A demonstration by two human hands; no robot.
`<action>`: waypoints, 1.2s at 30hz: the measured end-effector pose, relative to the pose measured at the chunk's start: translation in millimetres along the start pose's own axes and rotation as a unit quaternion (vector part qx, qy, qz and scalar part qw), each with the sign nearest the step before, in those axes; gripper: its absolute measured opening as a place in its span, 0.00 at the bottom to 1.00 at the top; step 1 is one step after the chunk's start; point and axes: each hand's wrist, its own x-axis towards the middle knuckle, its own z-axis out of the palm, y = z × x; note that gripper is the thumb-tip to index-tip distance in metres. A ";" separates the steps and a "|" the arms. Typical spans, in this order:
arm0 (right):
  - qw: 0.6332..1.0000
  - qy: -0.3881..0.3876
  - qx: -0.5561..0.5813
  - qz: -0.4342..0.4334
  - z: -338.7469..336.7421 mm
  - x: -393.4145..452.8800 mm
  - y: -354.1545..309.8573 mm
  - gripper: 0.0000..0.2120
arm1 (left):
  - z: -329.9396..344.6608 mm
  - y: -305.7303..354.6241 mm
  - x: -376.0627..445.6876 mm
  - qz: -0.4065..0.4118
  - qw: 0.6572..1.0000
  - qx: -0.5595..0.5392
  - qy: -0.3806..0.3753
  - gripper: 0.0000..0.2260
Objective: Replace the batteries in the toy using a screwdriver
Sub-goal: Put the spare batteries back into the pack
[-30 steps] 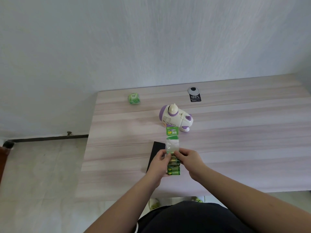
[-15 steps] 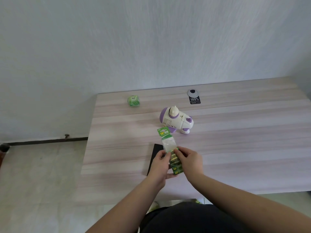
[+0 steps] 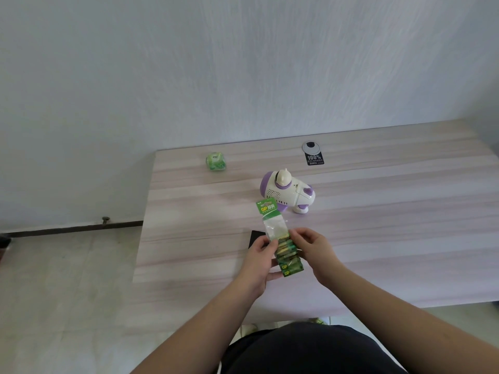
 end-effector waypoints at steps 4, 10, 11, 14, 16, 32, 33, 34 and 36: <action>0.991 -0.001 -0.131 -0.040 5.2 -6.6 1.5 0.10 | -3.5 2.5 0.3 0.006 1.000 -0.006 0.008 0.07; 0.967 0.060 -0.229 -0.098 17.0 -14.4 5.0 0.12 | -8.5 4.4 1.0 0.009 1.000 -0.007 0.011 0.07; 0.969 0.066 -0.218 -0.097 18.9 -14.5 5.2 0.11 | -10.4 5.0 0.9 0.010 1.000 -0.008 0.008 0.08; 0.983 0.077 -0.149 -0.078 23.0 -13.7 8.8 0.10 | -15.7 6.7 0.6 0.012 1.000 -0.007 -0.001 0.08; 0.992 0.074 -0.081 -0.063 26.3 -14.9 10.5 0.08 | -19.0 6.5 0.7 0.010 1.000 -0.004 -0.010 0.08; 0.998 0.042 -0.044 -0.011 34.2 -24.8 27.4 0.07 | -45.3 -3.5 19.5 0.068 0.992 0.080 -0.066 0.07; 0.998 0.045 -0.040 -0.013 34.9 -26.2 26.8 0.08 | -45.2 -3.4 20.4 0.070 0.992 0.083 -0.066 0.07; 0.998 0.045 -0.037 -0.016 35.5 -27.6 26.5 0.08 | -45.5 -3.0 20.9 0.072 0.992 0.085 -0.066 0.07; 0.998 0.046 -0.031 -0.023 36.9 -30.4 26.4 0.08 | -46.1 -3.4 21.7 0.076 0.991 0.092 -0.065 0.07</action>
